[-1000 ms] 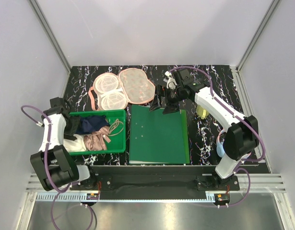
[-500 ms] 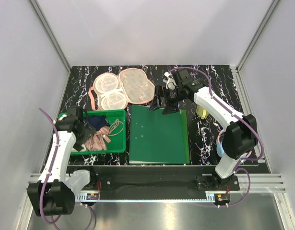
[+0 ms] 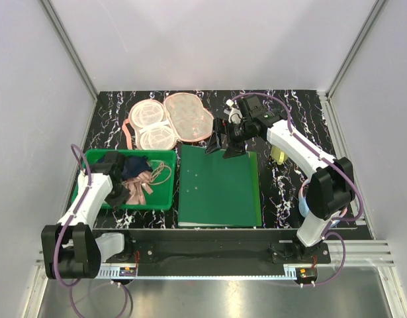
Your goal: Place the bra in the laundry bag and zip it closed
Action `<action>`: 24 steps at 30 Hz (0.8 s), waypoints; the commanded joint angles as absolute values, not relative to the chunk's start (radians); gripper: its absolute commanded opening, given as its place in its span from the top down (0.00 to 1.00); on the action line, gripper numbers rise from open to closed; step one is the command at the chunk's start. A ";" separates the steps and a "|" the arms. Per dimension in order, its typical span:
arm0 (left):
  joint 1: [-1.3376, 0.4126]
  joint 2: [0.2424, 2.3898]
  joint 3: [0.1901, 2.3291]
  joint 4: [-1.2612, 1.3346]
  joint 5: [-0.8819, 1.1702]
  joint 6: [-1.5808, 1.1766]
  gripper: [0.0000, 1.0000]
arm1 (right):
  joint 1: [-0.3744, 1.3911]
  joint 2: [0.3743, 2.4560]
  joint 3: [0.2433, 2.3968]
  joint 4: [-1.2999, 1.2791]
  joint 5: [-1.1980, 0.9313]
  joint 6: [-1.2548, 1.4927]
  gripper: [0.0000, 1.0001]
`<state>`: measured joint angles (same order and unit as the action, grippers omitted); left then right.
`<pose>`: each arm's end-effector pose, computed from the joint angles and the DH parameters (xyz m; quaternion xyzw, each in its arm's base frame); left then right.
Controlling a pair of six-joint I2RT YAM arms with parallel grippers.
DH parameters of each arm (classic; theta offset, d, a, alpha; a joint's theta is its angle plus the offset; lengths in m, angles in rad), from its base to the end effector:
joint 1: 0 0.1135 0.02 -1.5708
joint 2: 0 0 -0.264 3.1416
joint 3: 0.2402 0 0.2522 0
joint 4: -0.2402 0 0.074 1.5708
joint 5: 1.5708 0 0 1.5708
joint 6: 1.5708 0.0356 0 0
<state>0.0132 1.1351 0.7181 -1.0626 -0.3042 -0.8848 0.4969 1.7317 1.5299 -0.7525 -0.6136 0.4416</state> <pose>0.1665 0.0129 0.2010 -0.4348 0.8866 0.1182 0.1047 0.3189 0.1963 0.2996 -0.1167 0.9055 0.3875 0.1278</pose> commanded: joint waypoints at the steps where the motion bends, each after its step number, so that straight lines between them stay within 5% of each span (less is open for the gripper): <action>1: 0.012 1.154 0.807 -1.020 -0.417 -0.838 0.89 | 0.505 1.698 1.522 -0.730 -0.612 0.426 0.00; 2: 0.012 1.152 0.865 -1.044 -0.420 -0.819 1.00 | 0.503 1.695 1.520 -0.730 -0.612 0.426 0.00; 10: 0.012 0.960 1.143 -1.328 -0.445 -0.831 1.00 | 0.505 1.712 1.522 -0.729 -0.635 0.445 0.01; 24: 0.104 0.847 0.759 -1.135 -0.358 -1.190 1.00 | 0.503 1.726 1.499 -0.721 -0.638 0.457 0.00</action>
